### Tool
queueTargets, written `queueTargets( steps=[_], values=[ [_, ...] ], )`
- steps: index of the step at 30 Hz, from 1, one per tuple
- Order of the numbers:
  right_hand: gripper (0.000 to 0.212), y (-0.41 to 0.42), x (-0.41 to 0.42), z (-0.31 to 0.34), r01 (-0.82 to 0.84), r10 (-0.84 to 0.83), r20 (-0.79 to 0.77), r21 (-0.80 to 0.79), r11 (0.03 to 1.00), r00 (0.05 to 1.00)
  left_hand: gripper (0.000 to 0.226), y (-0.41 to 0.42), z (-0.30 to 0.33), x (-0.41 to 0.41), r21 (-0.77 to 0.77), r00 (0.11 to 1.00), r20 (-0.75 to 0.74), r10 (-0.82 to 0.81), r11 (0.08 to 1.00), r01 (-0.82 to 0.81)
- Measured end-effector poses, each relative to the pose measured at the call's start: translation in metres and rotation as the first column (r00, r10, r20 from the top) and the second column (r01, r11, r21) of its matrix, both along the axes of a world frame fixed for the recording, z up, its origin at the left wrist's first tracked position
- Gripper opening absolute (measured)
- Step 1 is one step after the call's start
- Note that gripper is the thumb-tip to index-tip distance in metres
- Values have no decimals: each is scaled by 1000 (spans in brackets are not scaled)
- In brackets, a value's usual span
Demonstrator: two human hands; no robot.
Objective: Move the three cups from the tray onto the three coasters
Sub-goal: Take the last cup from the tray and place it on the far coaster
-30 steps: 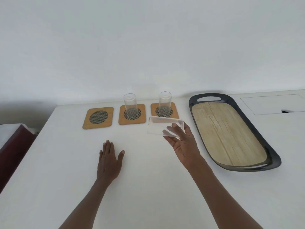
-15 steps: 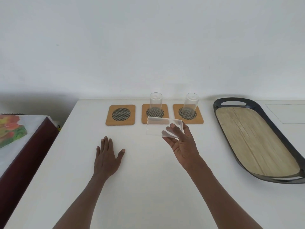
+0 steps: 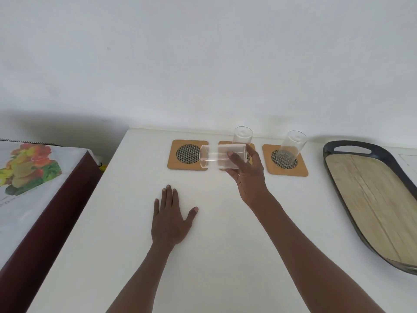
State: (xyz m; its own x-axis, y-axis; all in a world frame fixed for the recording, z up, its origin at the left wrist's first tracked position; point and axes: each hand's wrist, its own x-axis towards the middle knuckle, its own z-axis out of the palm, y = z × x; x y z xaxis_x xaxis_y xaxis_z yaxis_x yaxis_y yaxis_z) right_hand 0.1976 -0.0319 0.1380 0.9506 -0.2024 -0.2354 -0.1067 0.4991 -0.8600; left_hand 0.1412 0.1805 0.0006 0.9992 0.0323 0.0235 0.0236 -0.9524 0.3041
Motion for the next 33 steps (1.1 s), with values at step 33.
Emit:
queueTargets(
  steps=[33],
  values=[
    [82, 91, 143, -26, -189, 314, -96, -942, 279, 945, 94, -4, 6, -1, -54, 999, 30, 40, 998, -38]
  ],
)
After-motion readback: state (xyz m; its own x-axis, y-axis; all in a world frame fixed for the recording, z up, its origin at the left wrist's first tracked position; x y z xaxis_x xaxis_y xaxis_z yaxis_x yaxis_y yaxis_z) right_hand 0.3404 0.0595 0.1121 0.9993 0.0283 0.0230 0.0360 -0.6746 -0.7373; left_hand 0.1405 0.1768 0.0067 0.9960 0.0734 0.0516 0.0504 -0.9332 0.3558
